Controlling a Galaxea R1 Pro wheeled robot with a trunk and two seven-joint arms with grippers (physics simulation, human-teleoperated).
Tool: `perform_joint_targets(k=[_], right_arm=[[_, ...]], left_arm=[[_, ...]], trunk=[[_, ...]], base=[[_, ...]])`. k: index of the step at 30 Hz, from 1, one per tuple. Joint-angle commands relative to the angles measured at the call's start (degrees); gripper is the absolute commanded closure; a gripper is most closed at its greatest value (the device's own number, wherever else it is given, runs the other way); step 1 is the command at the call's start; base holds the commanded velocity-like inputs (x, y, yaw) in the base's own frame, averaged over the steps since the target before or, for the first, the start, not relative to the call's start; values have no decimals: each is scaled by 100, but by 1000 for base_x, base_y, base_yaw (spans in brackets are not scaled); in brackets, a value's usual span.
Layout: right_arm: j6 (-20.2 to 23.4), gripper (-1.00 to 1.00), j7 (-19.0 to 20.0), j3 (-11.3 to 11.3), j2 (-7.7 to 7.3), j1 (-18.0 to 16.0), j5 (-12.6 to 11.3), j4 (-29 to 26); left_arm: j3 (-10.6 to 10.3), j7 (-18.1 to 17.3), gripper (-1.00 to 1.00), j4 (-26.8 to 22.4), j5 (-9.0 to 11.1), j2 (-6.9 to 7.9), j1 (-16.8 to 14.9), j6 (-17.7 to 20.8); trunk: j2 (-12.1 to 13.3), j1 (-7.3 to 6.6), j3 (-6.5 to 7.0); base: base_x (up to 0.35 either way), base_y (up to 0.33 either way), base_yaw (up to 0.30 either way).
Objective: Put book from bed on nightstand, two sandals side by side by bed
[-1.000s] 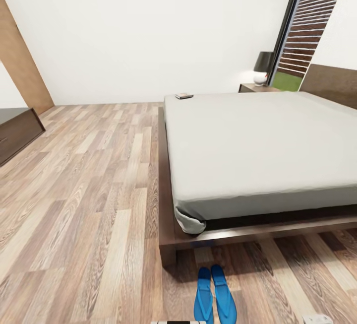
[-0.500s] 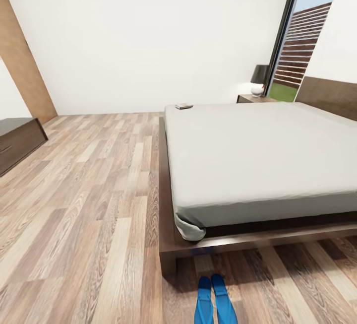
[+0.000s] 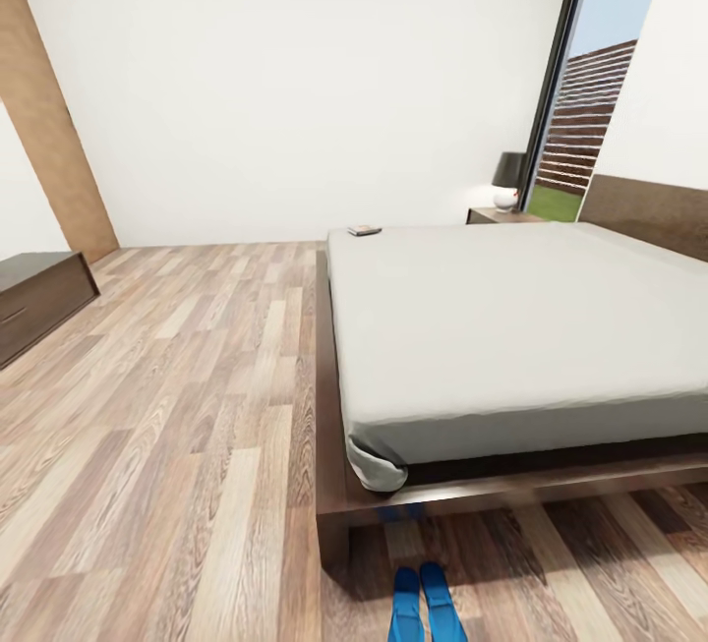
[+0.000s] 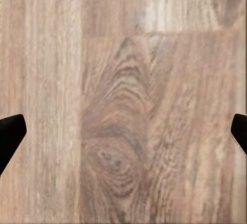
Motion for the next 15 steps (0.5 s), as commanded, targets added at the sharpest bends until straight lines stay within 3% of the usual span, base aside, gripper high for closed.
perform_joint_targets(k=[1,6,15], right_arm=[[20,-100,15,16,-14,1,2,-2],[-20,-100,15,18,-50,1,5,51],[-36,-100,18,24,-57,1,7,91]], left_arm=[[-50,25,-100,2,52,-1,-2,-20],[-51,61,-100,2,54,-3,-1,-26],[-45,82,-100,2,63,-2,-1,-49]], trunk=[[0,-4,18],[8,-17,129],[369,-215,290]], base=[[0,0,0],[0,0,0],[0,0,0]])
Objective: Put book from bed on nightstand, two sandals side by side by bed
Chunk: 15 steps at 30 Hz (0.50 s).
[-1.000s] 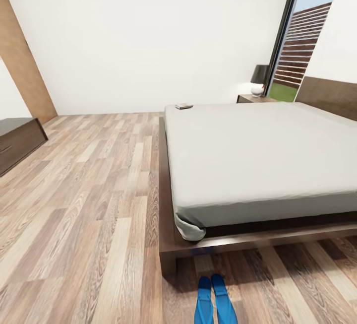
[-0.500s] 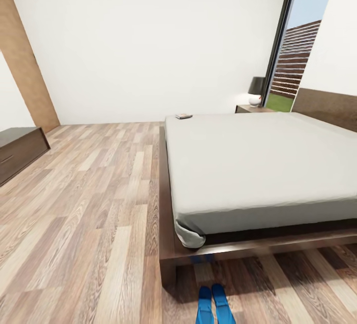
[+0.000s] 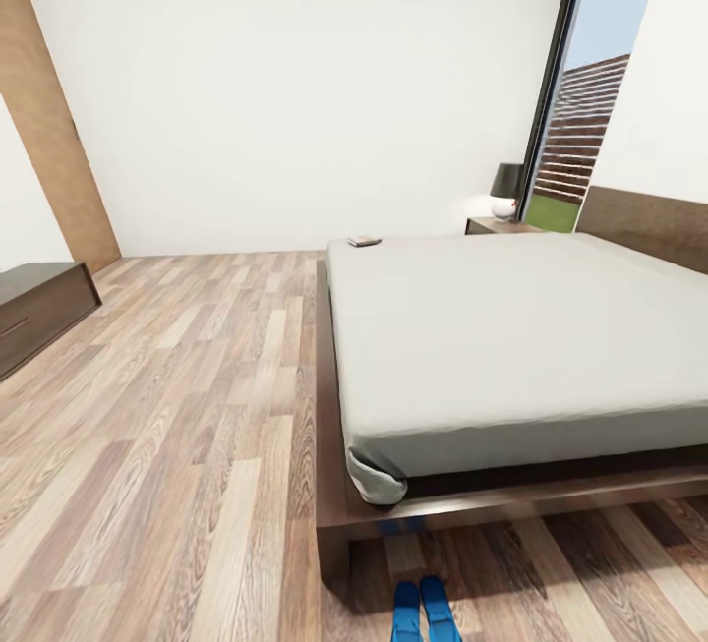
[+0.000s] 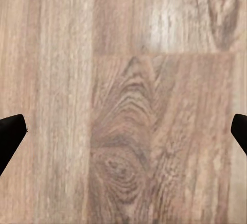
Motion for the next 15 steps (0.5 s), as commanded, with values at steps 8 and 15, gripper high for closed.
perform_joint_targets(k=[8,15], right_arm=[[31,-100,13,19,-4,1,2,111],[30,-100,12,22,1,1,2,154]], left_arm=[[-48,38,-100,6,50,4,-2,-119],[-47,41,-100,10,49,4,-2,-140]], trunk=[[320,-178,139],[601,-331,265]], base=[[0,0,0],[0,0,0]])
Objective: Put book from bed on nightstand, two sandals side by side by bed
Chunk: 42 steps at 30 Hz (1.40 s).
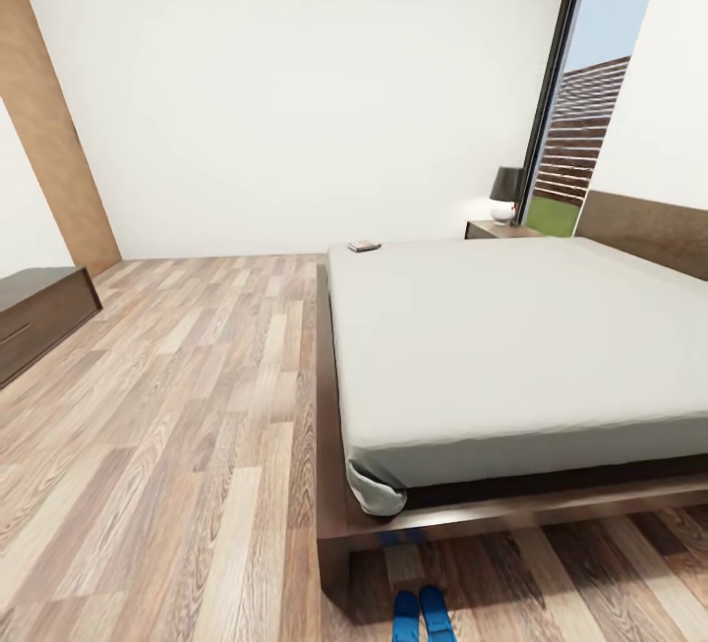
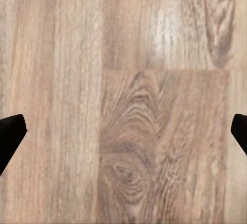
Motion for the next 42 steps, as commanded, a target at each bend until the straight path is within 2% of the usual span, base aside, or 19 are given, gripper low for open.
perform_joint_targets(k=[1,17,27,33,34,36,41,42], right_arm=[[34,-100,16,17,-2,1,1,-9],[23,-100,16,21,54,1,-15,66],[12,-100,17,36,125,4,15,496],[15,-100,27,39,328,6,36,753],[16,-100,26,39,414,9,36,793],[16,-100,26,39,459,19,36,807],[16,-100,25,40,714,141,28,849],[16,-100,25,40,714,141,28,849]], left_arm=[[-50,19,-100,3,51,1,-2,-19],[-53,20,-100,4,38,-5,-2,-27],[-55,20,-100,60,40,-5,66,-53],[-56,20,-100,99,41,-7,140,-76],[-54,20,-100,103,41,-4,173,-80],[-53,20,-100,106,42,-3,185,-81],[-55,20,-100,119,36,0,227,-85],[-55,20,-100,119,36,0,227,-85]], trunk=[[39,-24,13],[681,-375,300],[1082,-595,480],[1323,-727,588],[1363,-749,606],[1443,-792,642],[1644,-902,731],[1684,-924,749]], base=[[0,0,0],[0,0,0],[0,0,0],[0,0,0],[0,0,0],[0,0,0],[0,0,0],[0,0,0]])
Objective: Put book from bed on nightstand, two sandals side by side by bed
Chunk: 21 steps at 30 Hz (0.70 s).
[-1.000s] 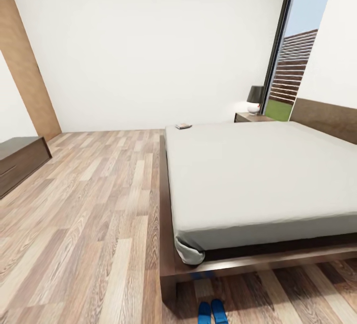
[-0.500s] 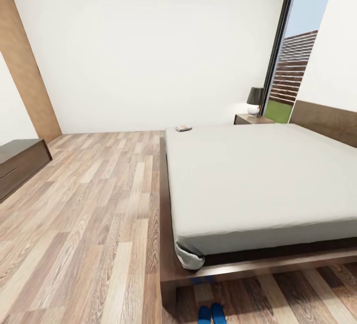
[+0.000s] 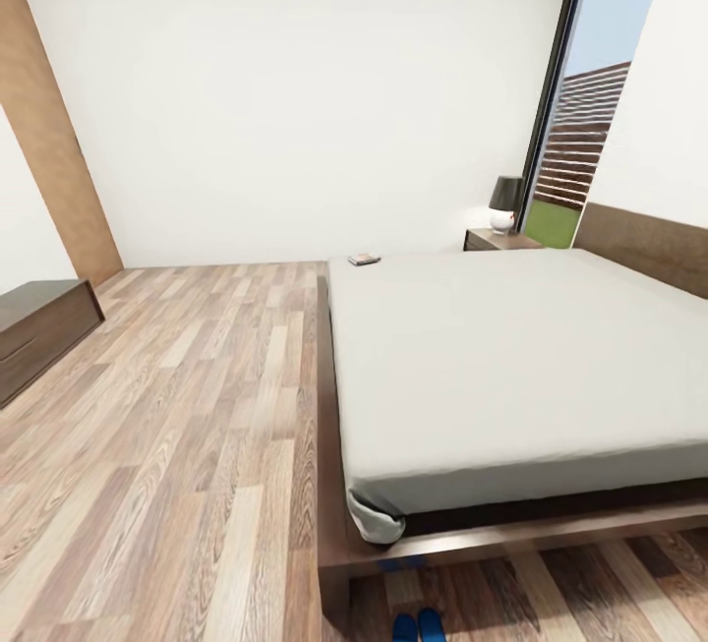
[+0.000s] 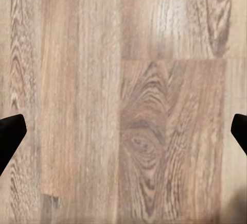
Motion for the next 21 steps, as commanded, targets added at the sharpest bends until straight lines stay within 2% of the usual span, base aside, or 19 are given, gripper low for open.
perform_joint_targets(k=[1,7,11,21], right_arm=[[8,-100,19,19,80,16,0,13],[8,-100,19,15,282,79,9,17],[8,-100,19,15,340,147,19,15],[8,-100,19,13,373,192,23,6]], left_arm=[[-52,17,-100,6,51,1,3,-18],[-53,17,-100,9,54,-2,84,-18],[-54,17,-100,10,58,-5,131,-18],[-53,17,-100,11,58,0,168,-45]], trunk=[[39,-24,13],[280,-155,121],[440,-243,193],[841,-463,373]], base=[[0,0,0],[0,0,0],[0,0,0],[0,0,0]])
